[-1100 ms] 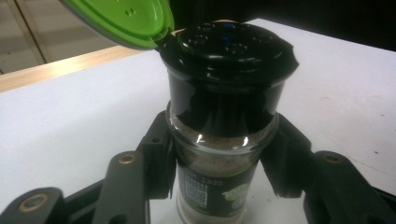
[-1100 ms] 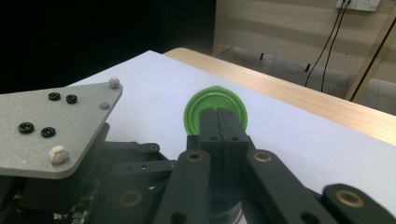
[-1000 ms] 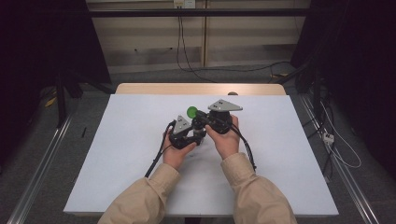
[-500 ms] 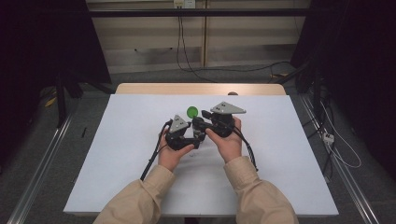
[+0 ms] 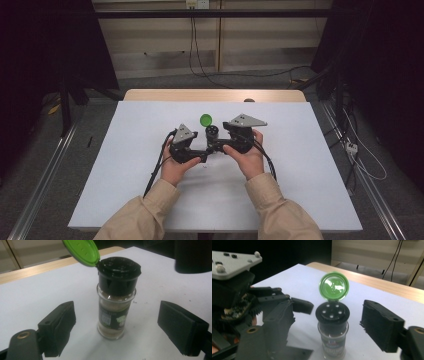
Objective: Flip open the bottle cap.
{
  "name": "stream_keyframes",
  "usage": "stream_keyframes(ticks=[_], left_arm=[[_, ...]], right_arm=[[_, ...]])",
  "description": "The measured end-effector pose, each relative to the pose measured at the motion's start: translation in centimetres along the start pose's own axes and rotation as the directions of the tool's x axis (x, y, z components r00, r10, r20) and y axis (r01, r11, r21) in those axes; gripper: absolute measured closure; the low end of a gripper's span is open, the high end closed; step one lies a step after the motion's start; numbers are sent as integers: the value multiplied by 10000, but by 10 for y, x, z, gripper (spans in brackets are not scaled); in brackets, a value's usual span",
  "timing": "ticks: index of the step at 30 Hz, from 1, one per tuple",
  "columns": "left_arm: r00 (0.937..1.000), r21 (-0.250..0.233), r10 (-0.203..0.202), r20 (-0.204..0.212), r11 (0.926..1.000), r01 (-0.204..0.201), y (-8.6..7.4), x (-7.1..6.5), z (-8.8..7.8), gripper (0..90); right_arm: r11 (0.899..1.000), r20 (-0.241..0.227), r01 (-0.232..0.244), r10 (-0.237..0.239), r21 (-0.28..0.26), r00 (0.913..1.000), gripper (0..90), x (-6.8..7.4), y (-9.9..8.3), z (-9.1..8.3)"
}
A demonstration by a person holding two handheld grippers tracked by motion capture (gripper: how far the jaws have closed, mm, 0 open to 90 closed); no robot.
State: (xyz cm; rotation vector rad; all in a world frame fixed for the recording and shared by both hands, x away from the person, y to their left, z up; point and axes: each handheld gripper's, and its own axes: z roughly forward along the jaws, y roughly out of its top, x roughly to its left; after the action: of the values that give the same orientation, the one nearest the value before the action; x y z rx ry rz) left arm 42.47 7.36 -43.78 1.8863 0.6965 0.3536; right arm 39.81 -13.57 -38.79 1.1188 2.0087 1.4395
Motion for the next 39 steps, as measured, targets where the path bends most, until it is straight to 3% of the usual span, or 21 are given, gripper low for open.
stream_keyframes(ticks=[4, 18, 21, 39], left_arm=[[9998, 396, -157, -104, 9991, 161, -2, 4, -6, 139], [9996, 5, -16, 279, 10000, 16, -7, 9, -33, 116], [9994, 111, 125, 314, 9999, -128, -9, 9, -38, 106], [9989, 182, 42, 470, 9998, -51, -22, 18, -63, 87]], right_arm=[[10000, 26, 71, -71, 53, 10000, 205, -1, -4, -4], [9995, -191, 247, -243, 202, 9995, 141, 0, -19, -20], [9991, -203, 262, -255, 327, 9995, 130, -2, -24, -24], [9987, -59, 149, -147, 487, 9999, 107, -15, -50, -50]])
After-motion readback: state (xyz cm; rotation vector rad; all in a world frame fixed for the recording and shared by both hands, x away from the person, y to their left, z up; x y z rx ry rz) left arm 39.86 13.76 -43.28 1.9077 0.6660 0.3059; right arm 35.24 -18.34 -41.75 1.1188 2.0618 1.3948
